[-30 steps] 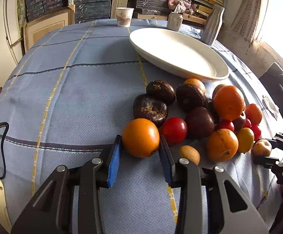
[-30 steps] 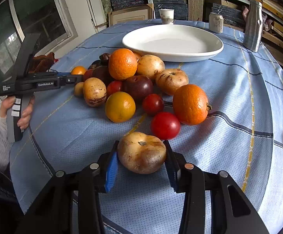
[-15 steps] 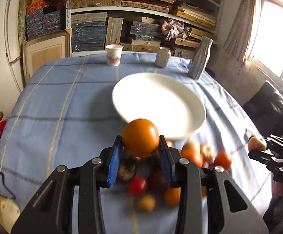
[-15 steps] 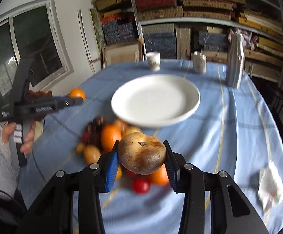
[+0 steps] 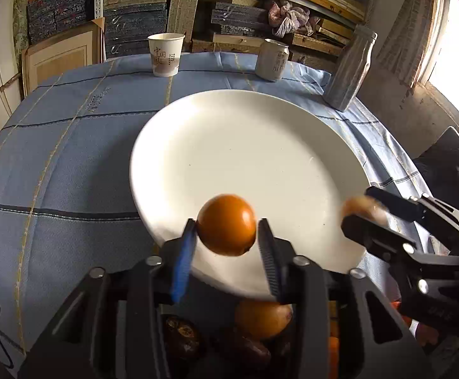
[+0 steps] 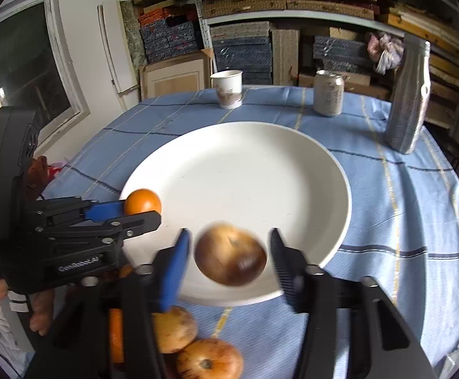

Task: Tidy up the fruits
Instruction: 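Carry both fruits over the white plate and open both tools to drop them, then grasp a dark brown fruit with the left tool while the right tool grasps a large orange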

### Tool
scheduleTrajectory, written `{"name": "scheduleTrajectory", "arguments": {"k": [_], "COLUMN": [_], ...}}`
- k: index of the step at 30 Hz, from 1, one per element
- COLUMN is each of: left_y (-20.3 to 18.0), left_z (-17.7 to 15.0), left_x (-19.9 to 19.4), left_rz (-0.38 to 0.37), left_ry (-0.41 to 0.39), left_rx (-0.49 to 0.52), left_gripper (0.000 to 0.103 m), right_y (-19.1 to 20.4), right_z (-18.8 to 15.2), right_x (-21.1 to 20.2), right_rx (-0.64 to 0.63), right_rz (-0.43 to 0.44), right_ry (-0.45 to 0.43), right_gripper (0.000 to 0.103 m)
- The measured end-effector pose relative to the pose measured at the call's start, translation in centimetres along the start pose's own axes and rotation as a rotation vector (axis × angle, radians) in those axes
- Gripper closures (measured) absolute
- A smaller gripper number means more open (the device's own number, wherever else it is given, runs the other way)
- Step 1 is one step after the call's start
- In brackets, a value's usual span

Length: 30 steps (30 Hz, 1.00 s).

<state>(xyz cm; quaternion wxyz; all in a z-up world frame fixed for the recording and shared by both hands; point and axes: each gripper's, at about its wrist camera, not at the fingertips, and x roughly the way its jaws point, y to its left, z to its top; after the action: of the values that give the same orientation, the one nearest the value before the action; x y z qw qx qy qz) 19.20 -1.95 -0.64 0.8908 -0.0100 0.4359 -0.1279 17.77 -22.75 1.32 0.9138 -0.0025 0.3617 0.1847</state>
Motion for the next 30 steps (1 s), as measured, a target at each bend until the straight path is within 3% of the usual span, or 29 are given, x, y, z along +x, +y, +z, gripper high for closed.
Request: {"name": "scheduleTrajectory", "arguments": {"k": [3, 8, 10, 12, 17, 23, 27, 30], "left_y": [0.0, 0.3, 1.0, 1.9, 3.3, 5.2, 5.4, 4.3], "left_z": [0.2, -0.1, -0.6, -1.1, -4.2, -8.1, -8.1, -8.2], "left_x": [-0.5, -1.8, -3.1, -4.7, -7.6, -8.1, -7.8, -7.4], "left_rz": [0.003, -0.018, 0.011, 0.036, 0.084, 0.159, 0.172, 0.189], "left_ry": [-0.026, -0.042, -0.067, -0.099, -0.141, -0.112, -0.122, -0.128], "left_rx": [0.009, 0.001, -0.013, -0.034, -0.044, -0.069, -0.083, -0.022], "left_gripper": [0.044, 0.038, 0.023, 0.018, 0.014, 0.014, 0.014, 0.014], "right_y": [-0.3, -1.0, -1.4, -1.5, -1.3, -1.8, -2.4, -2.3], "right_z": [0.0, 0.0, -0.1, -0.6, -3.5, -7.4, -8.3, -8.2], "right_x": [-0.9, -2.5, -3.4, -4.8, -8.6, -10.6, -11.2, -11.2], "right_rx": [0.000, 0.021, 0.042, 0.062, 0.086, 0.137, 0.162, 0.160], "right_rz": [0.006, 0.011, 0.013, 0.021, 0.026, 0.039, 0.033, 0.033], "right_ry": [-0.032, -0.066, -0.087, -0.116, -0.192, -0.219, -0.235, -0.235], "right_gripper": [0.038, 0.038, 0.037, 0.035, 0.027, 0.022, 0.018, 0.018]}}
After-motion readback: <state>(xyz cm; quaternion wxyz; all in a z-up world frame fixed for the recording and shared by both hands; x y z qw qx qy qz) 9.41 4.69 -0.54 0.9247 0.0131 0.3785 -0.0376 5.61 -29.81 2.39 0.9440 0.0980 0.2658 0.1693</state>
